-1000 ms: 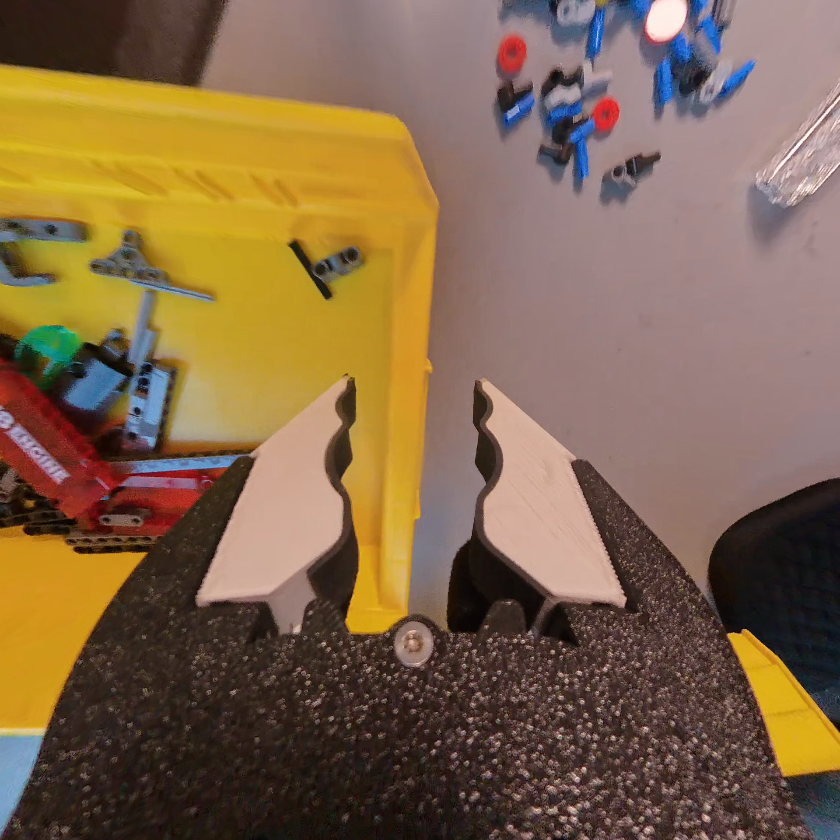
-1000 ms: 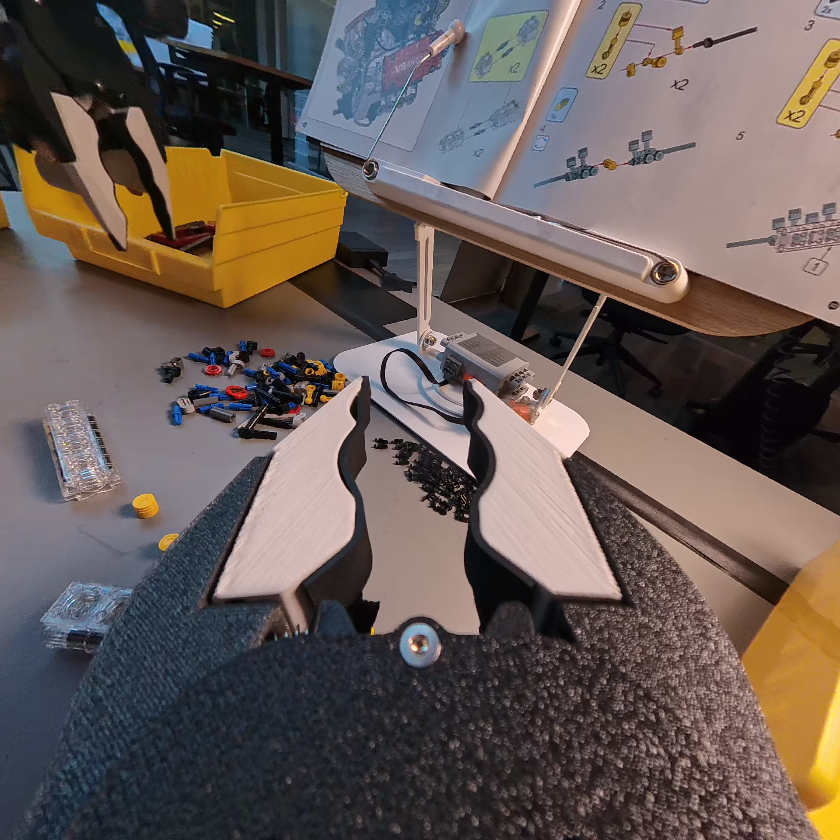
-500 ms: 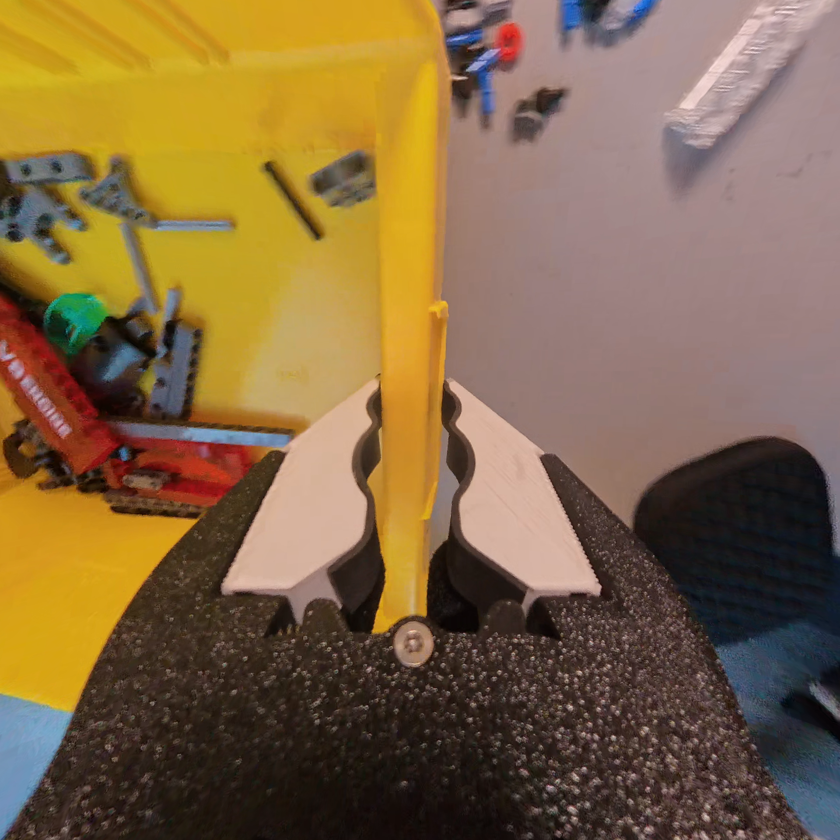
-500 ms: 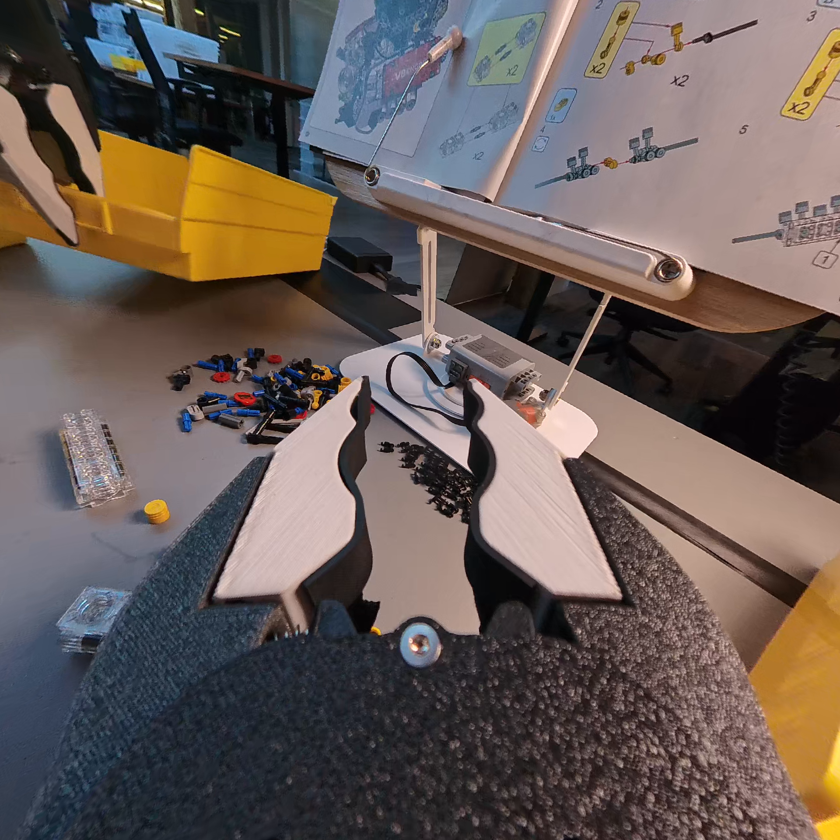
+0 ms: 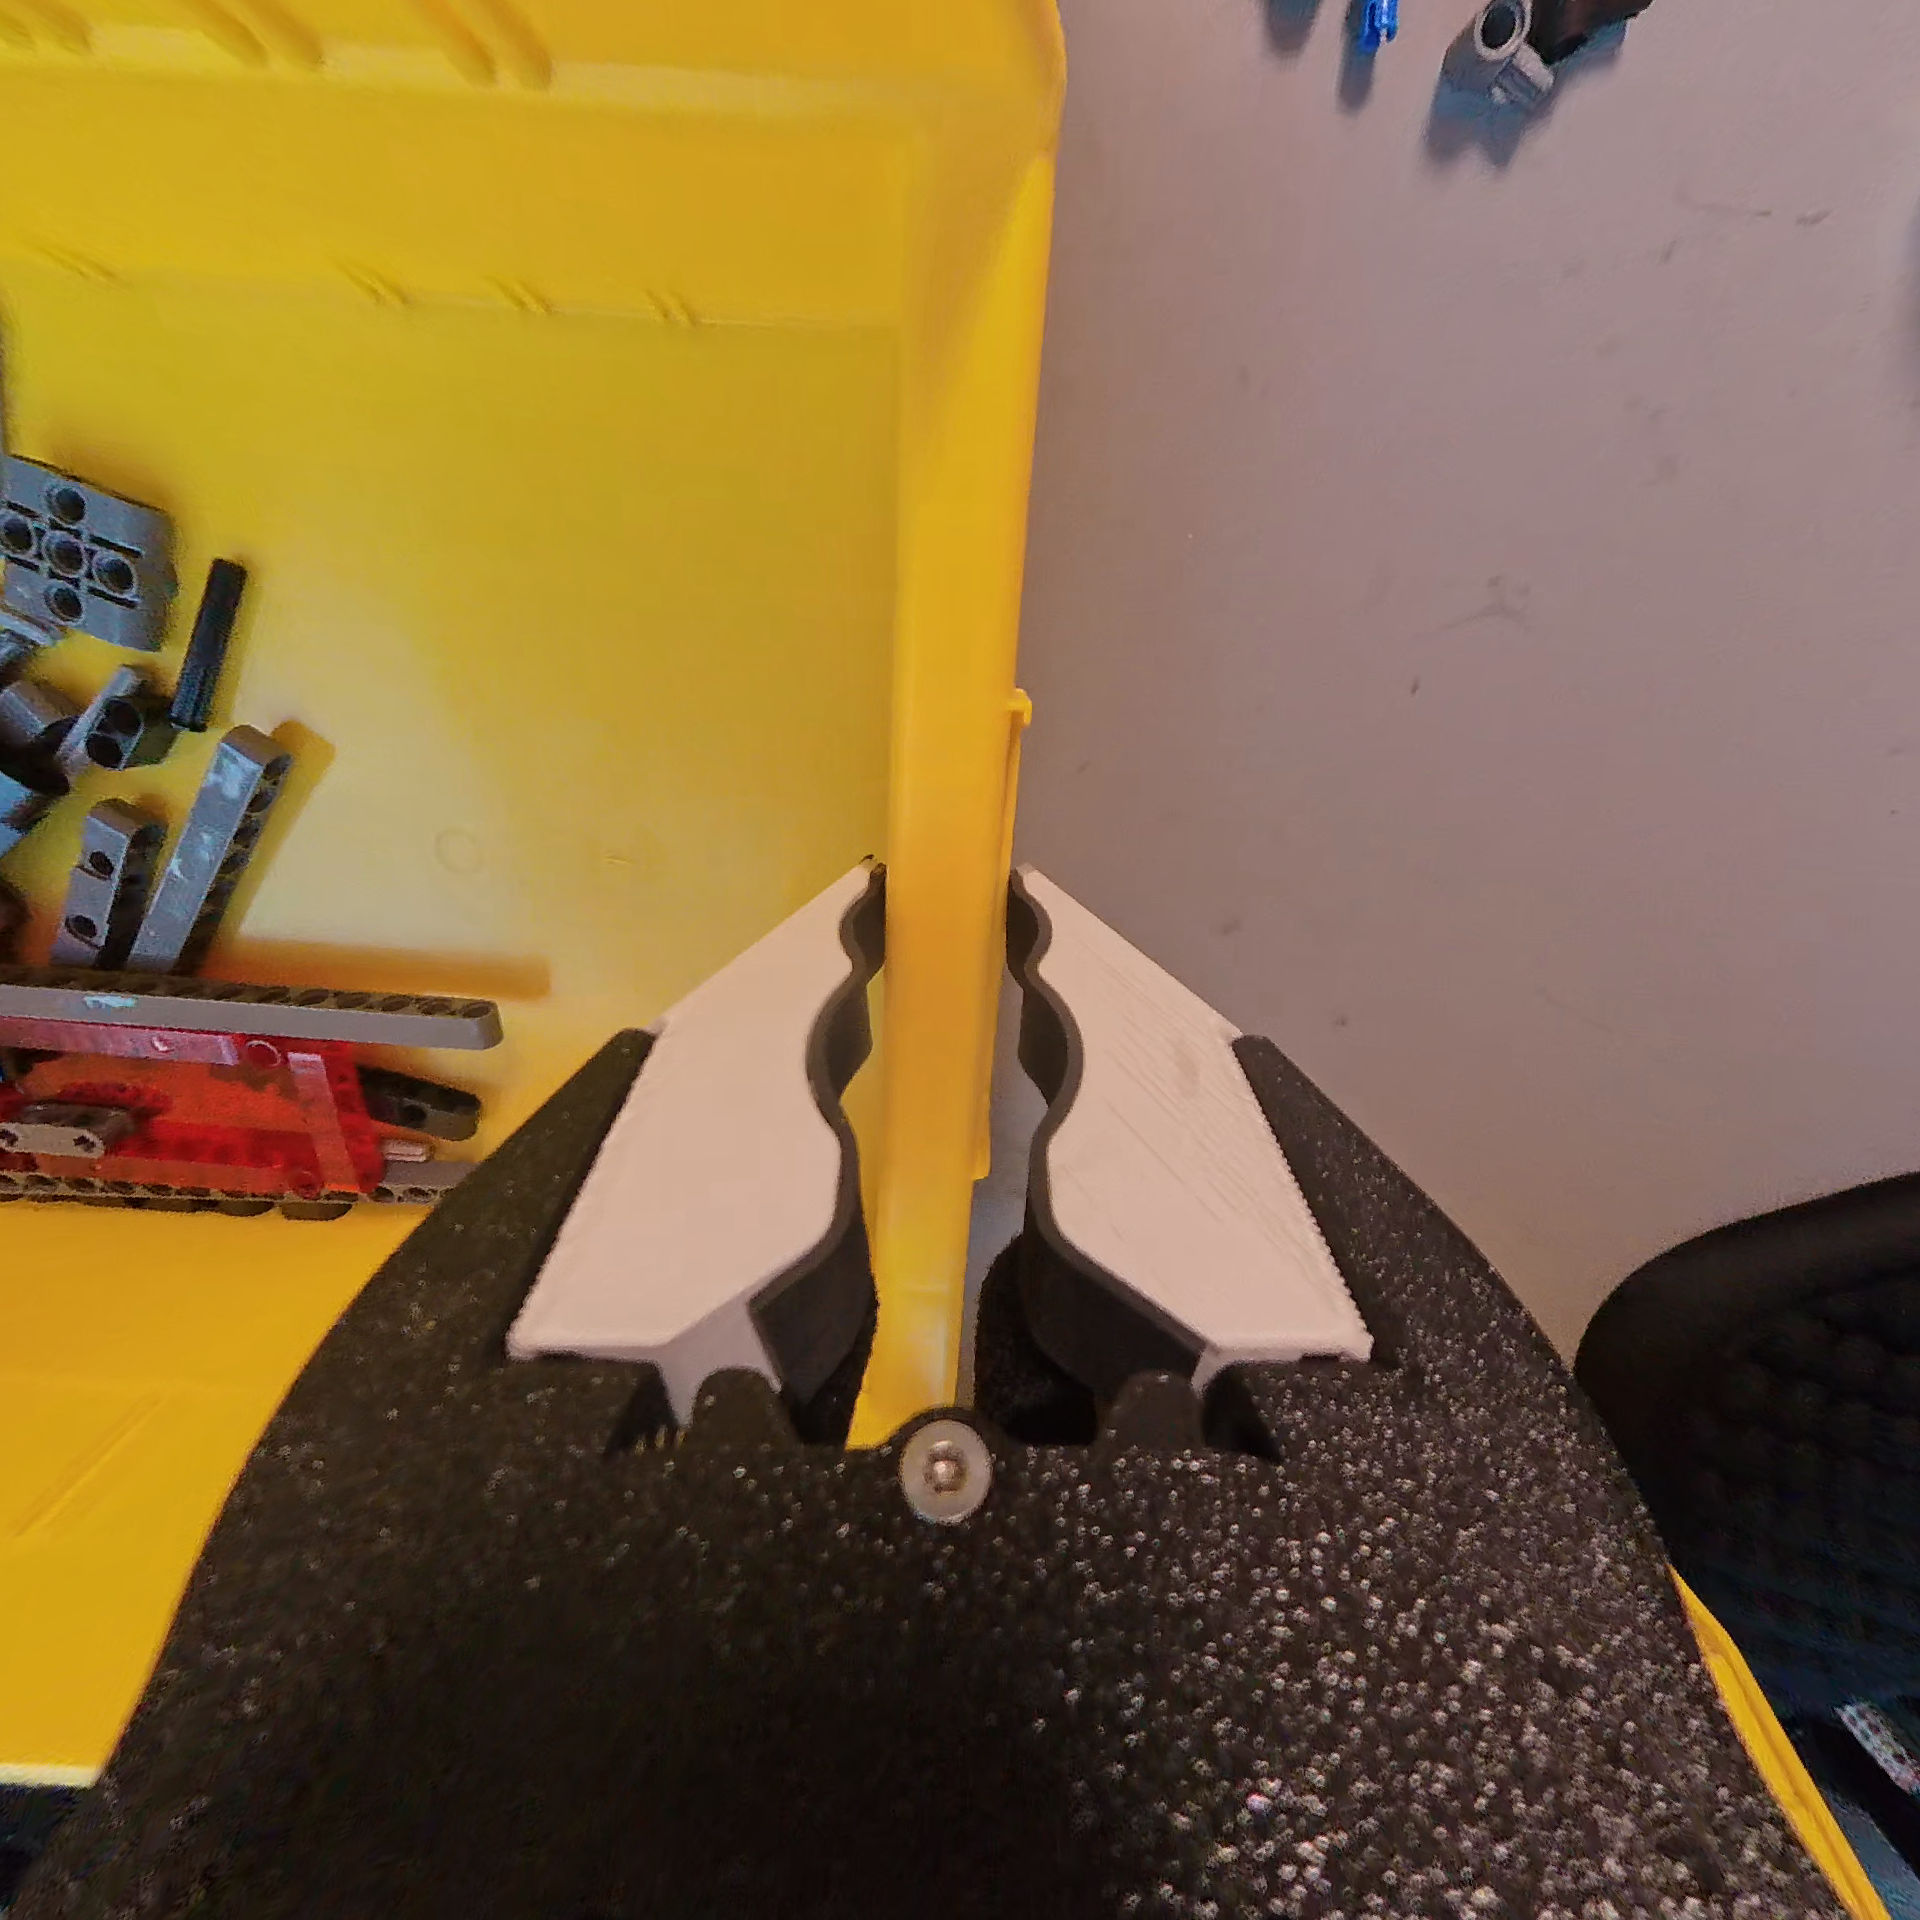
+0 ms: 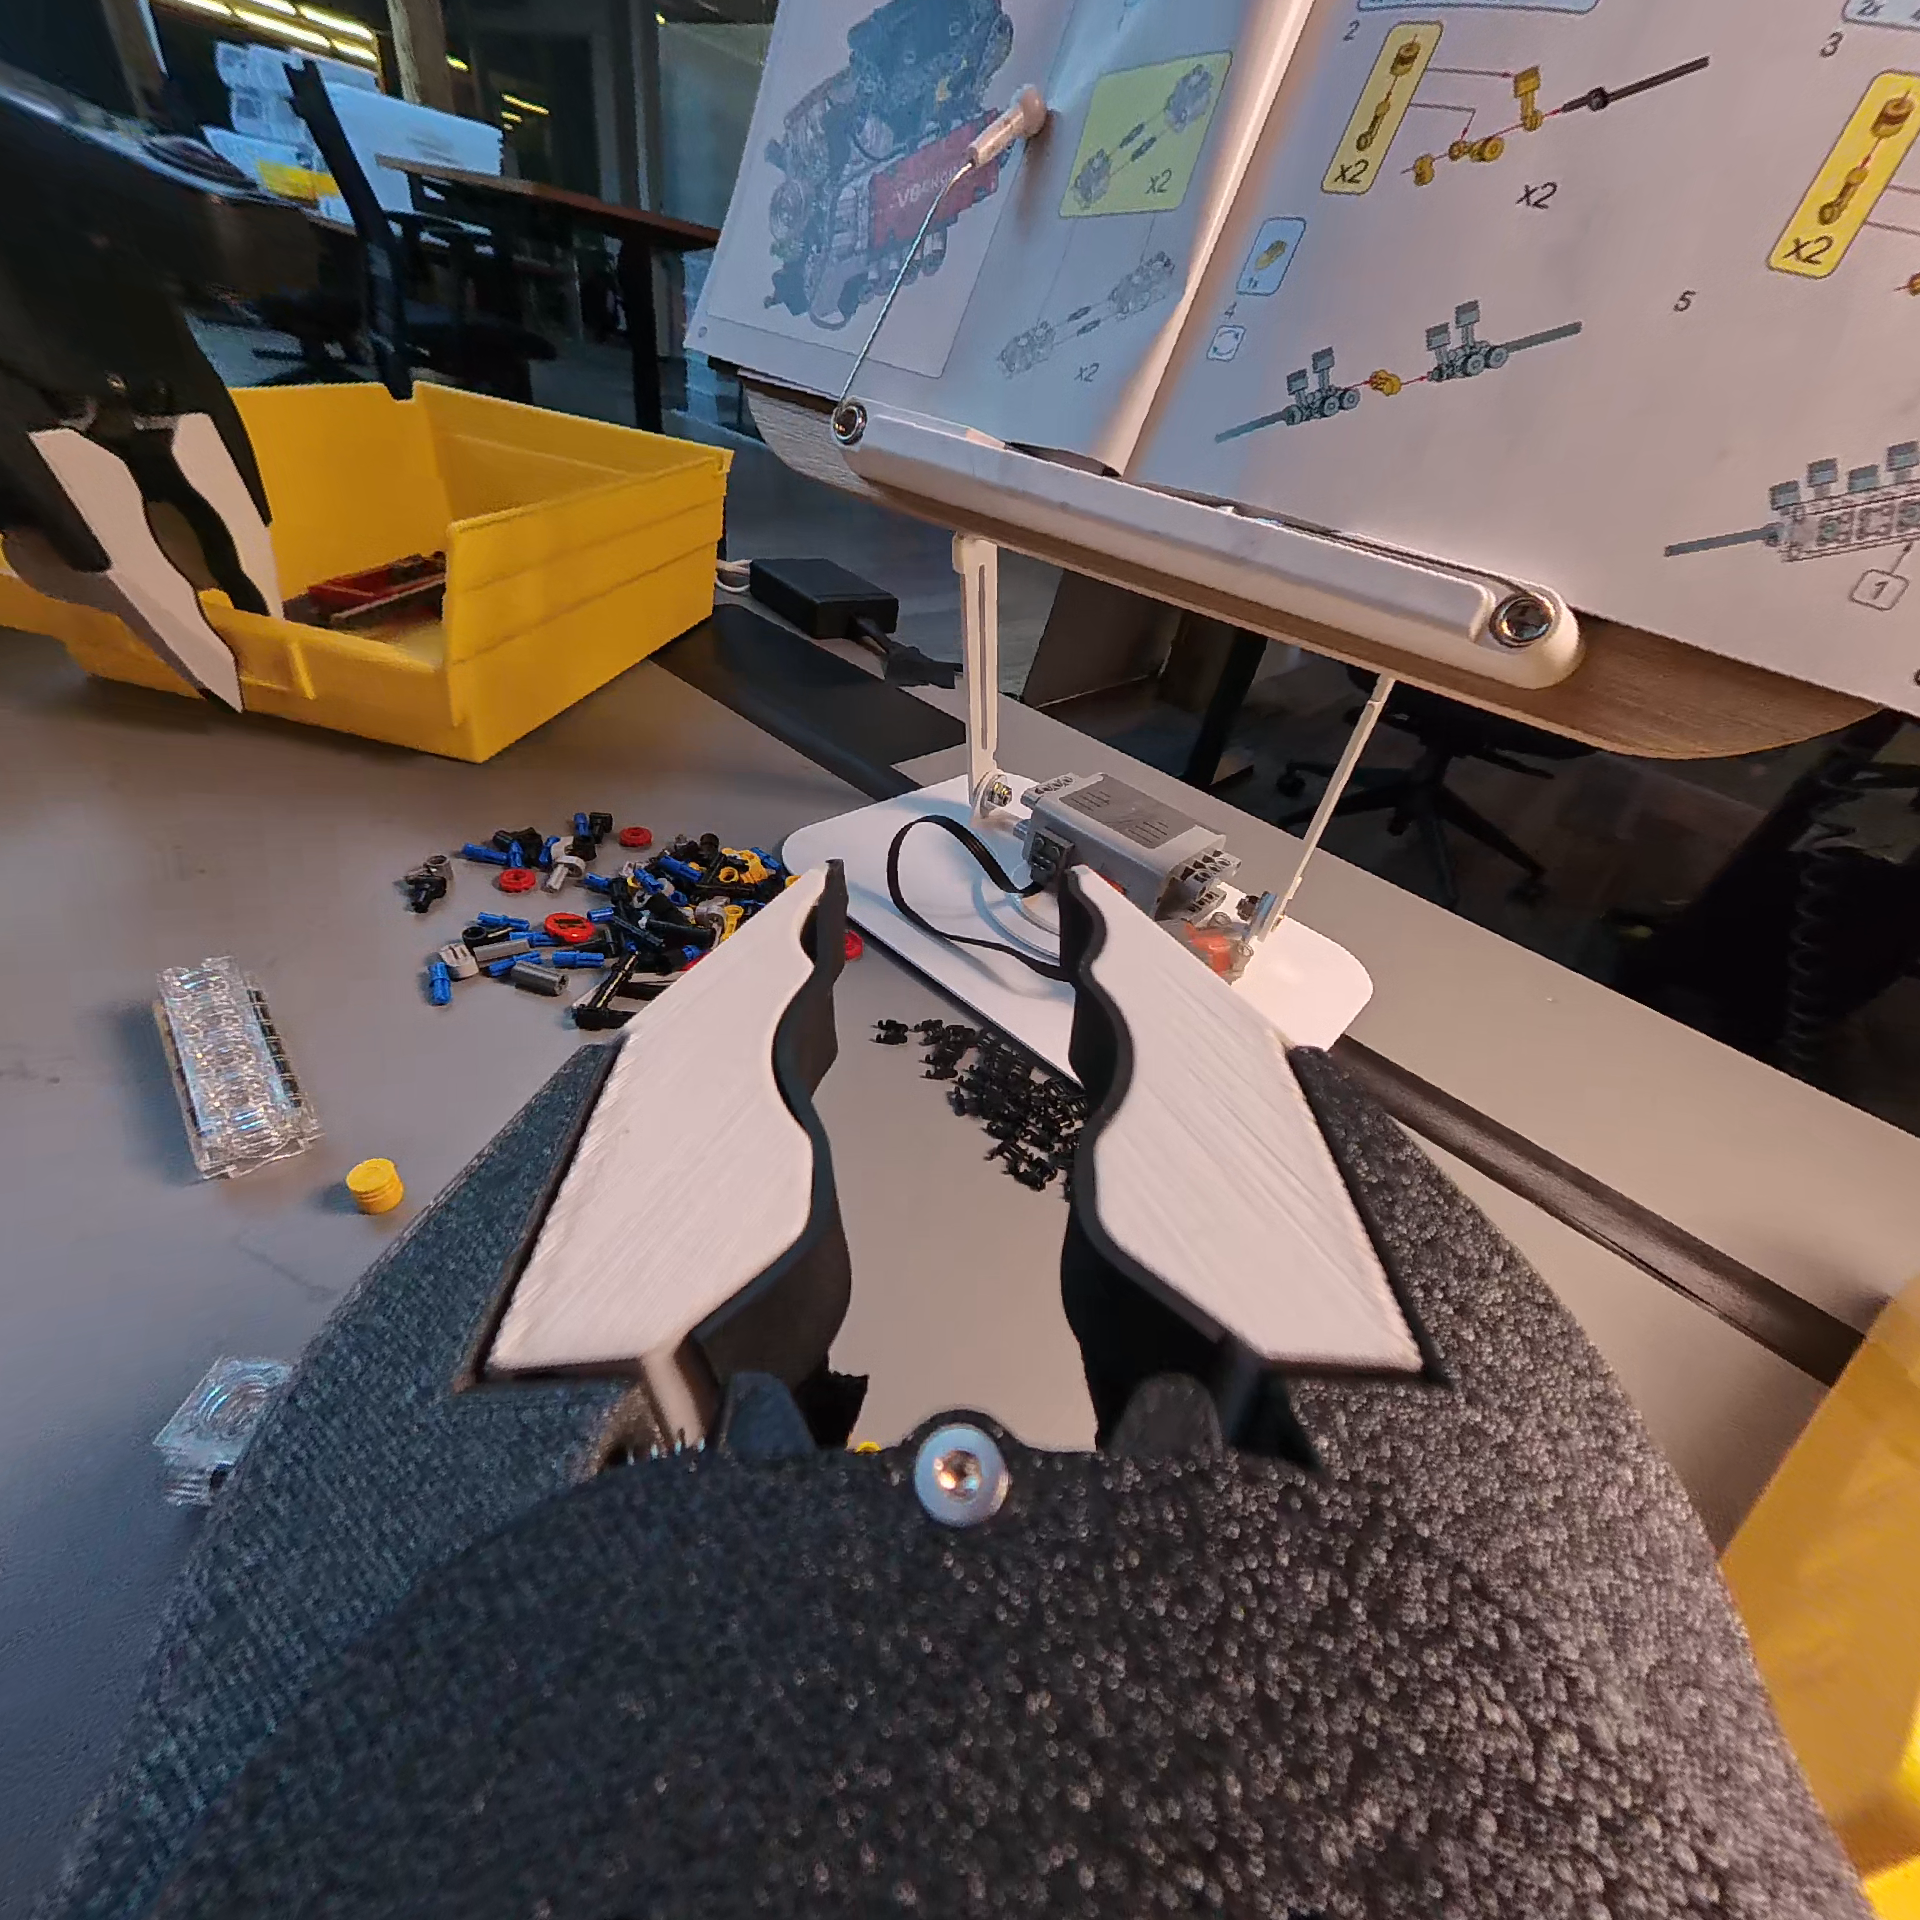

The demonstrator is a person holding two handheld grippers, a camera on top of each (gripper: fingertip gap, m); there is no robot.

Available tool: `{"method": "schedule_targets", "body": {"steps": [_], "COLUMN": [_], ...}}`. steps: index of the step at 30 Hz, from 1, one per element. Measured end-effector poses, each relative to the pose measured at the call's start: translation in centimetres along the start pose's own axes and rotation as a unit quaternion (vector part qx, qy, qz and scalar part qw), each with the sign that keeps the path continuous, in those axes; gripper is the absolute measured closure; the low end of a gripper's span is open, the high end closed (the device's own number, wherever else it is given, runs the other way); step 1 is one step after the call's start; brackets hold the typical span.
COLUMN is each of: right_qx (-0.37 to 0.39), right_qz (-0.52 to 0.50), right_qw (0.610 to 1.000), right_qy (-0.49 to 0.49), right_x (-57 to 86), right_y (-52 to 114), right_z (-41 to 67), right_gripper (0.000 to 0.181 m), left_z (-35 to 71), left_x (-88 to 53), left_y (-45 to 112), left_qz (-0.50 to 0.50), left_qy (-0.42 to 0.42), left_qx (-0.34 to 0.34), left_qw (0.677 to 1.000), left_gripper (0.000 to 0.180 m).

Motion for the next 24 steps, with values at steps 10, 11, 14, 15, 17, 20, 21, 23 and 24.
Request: {"method": "schedule_targets", "body": {"steps": [10, 11, 14, 15, 17, 20, 21, 23, 24], "right_qx": [0.004, 0.005, 0.006, 0.007, 0.008, 0.013, 0.015, 0.017, 0.016], "right_qz": [-0.006, -0.005, -0.004, -0.003, -0.003, -0.008, -0.009, -0.010, -0.010], "right_qw": [1.000, 1.000, 1.000, 1.000, 1.000, 1.000, 1.000, 1.000, 1.000], "right_qy": [0.009, 0.010, 0.009, 0.009, 0.009, 0.005, 0.003, 0.004, 0.005], "right_x": [0.3, 0.3, 0.2, 0.1, 0.0, 0.0, 0.0, 0.0, 0.0], "right_y": [-0.2, -0.2, -0.2, -0.2, -0.2, -0.3, -0.3, -0.4, -0.4], "right_z": [0.0, 0.1, 0.2, 0.2, 0.3, 0.7, 0.8, 0.9, 0.9], "right_gripper": [0.140, 0.140, 0.140, 0.140, 0.140, 0.140, 0.139, 0.139, 0.139], "left_z": [-1.5, -2.0, -3.0, -3.1, -3.2, -2.6, -2.5, -2.3, -2.2], "left_x": [0.5, 0.8, 1.9, 2.1, 2.2, 2.5, 2.5, 2.5, 2.4], "left_y": [-5.2, -5.1, -3.9, -3.4, -2.4, -2.1, -2.1, -2.0, -2.0], "left_qz": [0.028, 0.036, 0.070, 0.101, 0.161, 0.182, 0.186, 0.195, 0.197], "left_qy": [-0.049, -0.051, -0.029, -0.014, 0.027, 0.053, 0.060, 0.072, 0.076], "left_qx": [0.148, 0.138, 0.087, 0.068, 0.034, 0.017, 0.012, 0.011, 0.012], "left_qw": [0.987, 0.988, 0.993, 0.993, 0.986, 0.982, 0.981, 0.978, 0.977], "left_gripper": [0.141, 0.140, 0.145, 0.148, 0.160, 0.161, 0.161, 0.161, 0.160]}}
Point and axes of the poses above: each gripper's, where its closed fingertips meet, y out along the fingers, z out of its top, x = y × z across the jaws, the point moved 10 cm from there along -y, back along the fingers, and after that the axes turned 5 degrees about -y, right-handed, at the moved point
